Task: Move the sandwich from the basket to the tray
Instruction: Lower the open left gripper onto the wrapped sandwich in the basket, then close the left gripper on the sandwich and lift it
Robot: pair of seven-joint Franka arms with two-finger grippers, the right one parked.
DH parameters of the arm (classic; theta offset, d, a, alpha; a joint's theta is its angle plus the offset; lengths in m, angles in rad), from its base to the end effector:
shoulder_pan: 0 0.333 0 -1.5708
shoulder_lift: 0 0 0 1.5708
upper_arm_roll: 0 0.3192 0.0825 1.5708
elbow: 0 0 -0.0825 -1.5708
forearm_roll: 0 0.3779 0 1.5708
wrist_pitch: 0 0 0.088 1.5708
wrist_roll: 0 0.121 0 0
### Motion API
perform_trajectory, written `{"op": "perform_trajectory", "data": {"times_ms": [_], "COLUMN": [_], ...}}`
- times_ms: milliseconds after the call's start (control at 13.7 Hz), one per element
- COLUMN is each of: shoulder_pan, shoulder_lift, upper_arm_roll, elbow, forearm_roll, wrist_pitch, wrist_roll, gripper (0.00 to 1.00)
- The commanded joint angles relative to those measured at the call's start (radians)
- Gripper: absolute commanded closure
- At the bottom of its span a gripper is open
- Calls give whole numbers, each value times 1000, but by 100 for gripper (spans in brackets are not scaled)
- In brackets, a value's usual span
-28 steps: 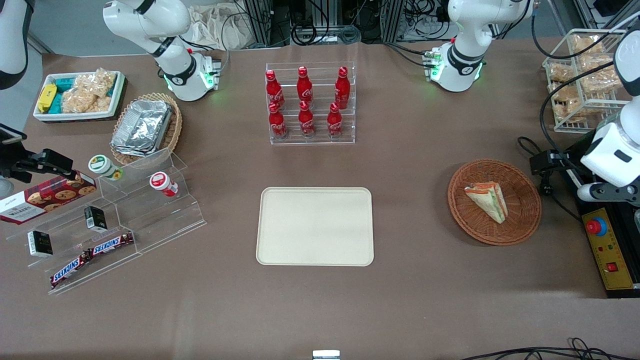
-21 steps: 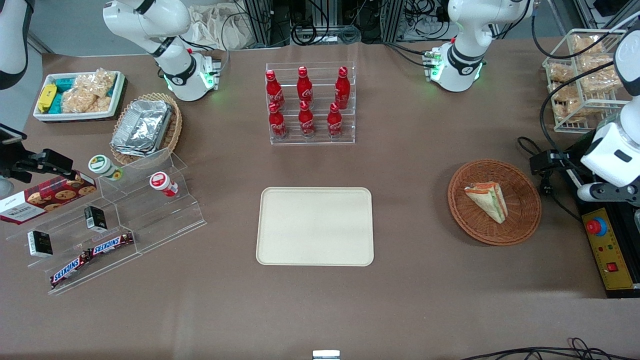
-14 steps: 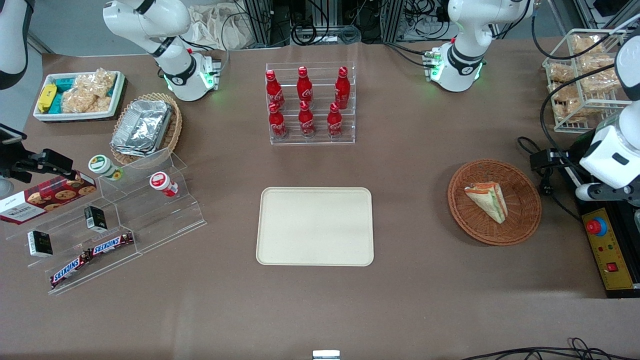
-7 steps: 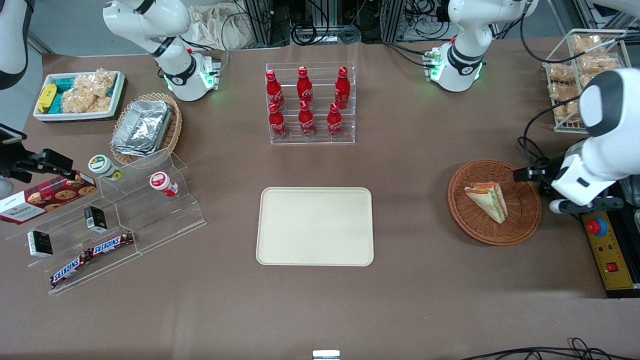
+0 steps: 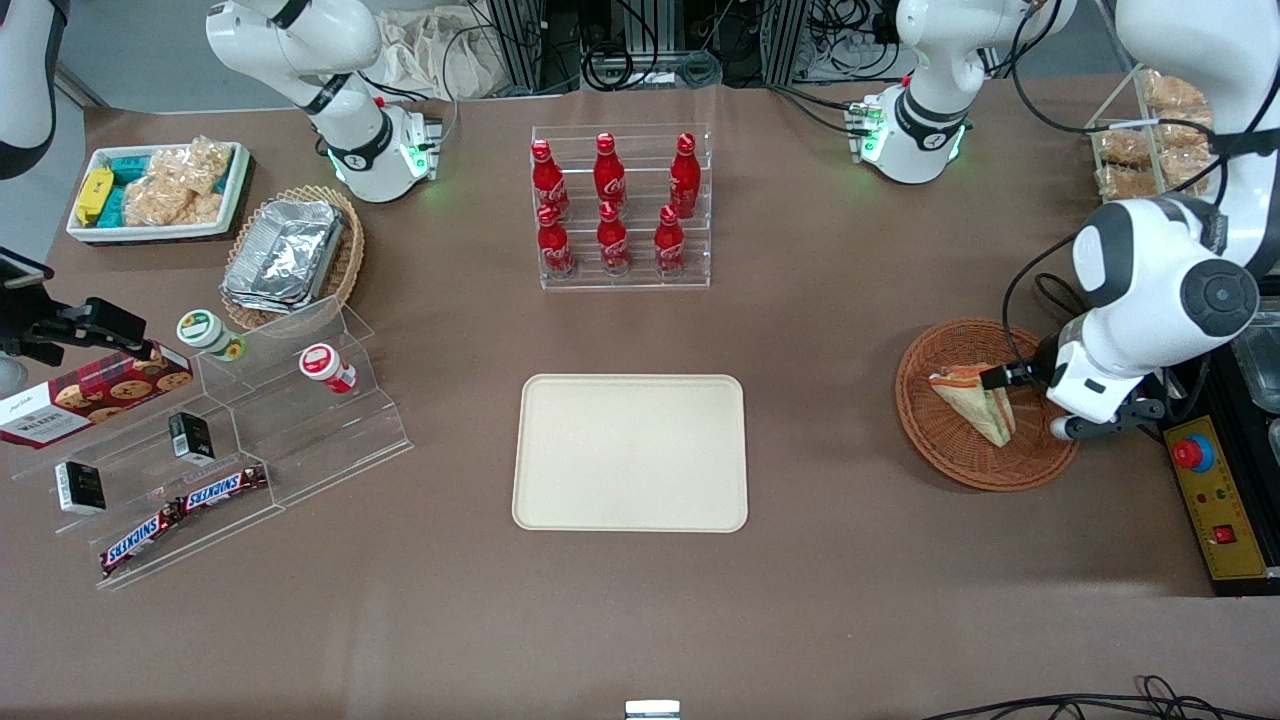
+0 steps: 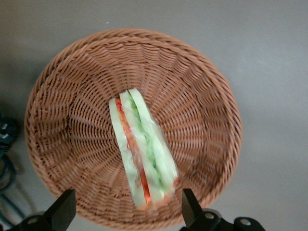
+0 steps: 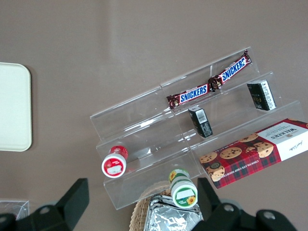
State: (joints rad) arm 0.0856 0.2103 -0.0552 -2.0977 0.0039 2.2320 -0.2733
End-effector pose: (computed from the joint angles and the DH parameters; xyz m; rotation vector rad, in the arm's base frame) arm 0.5608 0.0176 0.3078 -3.1029 -0.4721 0.1196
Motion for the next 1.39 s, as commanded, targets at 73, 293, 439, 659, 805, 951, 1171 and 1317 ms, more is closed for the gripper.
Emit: {"op": "perform_trajectory", "data": {"times_ms": [73, 293, 439, 659, 805, 951, 1171, 1317], "shoulder_pan": [19, 19, 16, 14, 10, 2, -12, -12], "shoulder_lift": [86, 98, 113, 113, 109, 92, 38, 5], "upper_arm_roll": [-8, -8, -9, -9, -12, -15, -23, -52], "elbow": [-15, -70, -76, -97, -93, -84, -3, 114], "forearm_roll": [-7, -7, -5, -1, -1, -1, -1, -1], "wrist_pitch": [158, 247, 247, 250, 239, 201, 34, -149], "wrist_roll": [-182, -256, -279, -279, -279, -279, -279, -277], "gripper": [1, 1, 1, 11, 46, 86, 100, 100]}}
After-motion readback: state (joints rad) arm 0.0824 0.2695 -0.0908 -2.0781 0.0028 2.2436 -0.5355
